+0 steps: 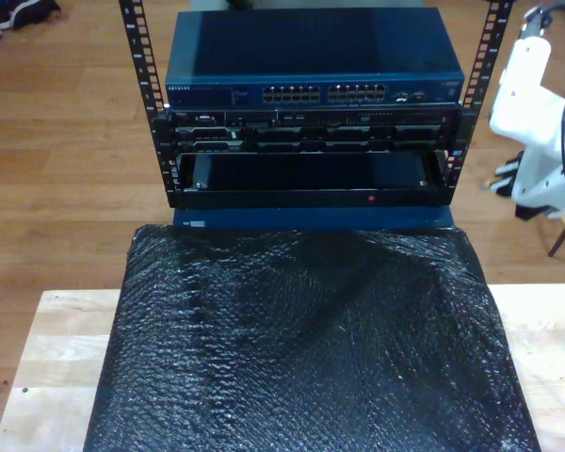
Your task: Grab the cable and plug it in
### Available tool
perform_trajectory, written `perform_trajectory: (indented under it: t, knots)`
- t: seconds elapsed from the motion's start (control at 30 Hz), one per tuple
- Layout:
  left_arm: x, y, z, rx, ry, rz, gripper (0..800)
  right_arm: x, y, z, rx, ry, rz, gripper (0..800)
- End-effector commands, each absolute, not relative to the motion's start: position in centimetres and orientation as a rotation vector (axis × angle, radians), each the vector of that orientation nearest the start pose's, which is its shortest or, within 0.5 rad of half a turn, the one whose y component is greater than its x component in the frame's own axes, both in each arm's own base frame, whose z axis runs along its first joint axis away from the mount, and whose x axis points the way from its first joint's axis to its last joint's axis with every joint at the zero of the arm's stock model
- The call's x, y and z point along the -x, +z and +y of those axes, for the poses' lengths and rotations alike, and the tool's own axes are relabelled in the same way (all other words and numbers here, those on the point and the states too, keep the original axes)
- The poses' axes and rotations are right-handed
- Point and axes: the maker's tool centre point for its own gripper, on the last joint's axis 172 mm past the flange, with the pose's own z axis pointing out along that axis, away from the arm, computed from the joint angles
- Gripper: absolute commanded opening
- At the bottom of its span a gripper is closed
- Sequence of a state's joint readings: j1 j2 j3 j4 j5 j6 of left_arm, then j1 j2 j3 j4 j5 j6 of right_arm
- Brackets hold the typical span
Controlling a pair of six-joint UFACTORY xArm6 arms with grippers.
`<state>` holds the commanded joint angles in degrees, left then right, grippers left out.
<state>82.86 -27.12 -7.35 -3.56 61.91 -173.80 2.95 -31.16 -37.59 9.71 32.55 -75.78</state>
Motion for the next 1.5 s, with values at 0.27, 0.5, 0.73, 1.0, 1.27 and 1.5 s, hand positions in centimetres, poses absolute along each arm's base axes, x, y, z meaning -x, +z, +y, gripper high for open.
perform_trajectory:
  t: [0.27, 0.5, 0.73, 1.0, 1.27, 1.5]
  knots:
    - [-2.7, 3.3, 11.7, 2.158, -0.638, 2.613, 800, -48.0, 31.7, 3.6, 2.634, -1.076, -1.994, 0]
    - [-2.7, 3.3, 11.7, 2.158, -0.638, 2.613, 800, -49.0, 31.6, 3.5, 2.612, -1.203, -2.146, 0]
    - [-2.7, 3.3, 11.7, 2.16, -0.638, 2.611, 800, -48.2, 28.7, 3.6, 2.601, -1.258, -2.187, 0]
    - [-2.7, 3.3, 11.7, 2.162, -0.638, 2.61, 800, -48.4, 27.2, 5.2, 2.491, -1.272, -2.384, 0]
    - [-2.7, 3.3, 11.7, 2.16, -0.638, 2.611, 800, -48.6, 26.1, 5.7, 2.466, -1.341, -2.396, 0]
    - [-2.7, 3.3, 11.7, 2.162, -0.638, 2.61, 800, -47.8, 26.1, 9.4, 2.32, -1.368, -2.503, 0]
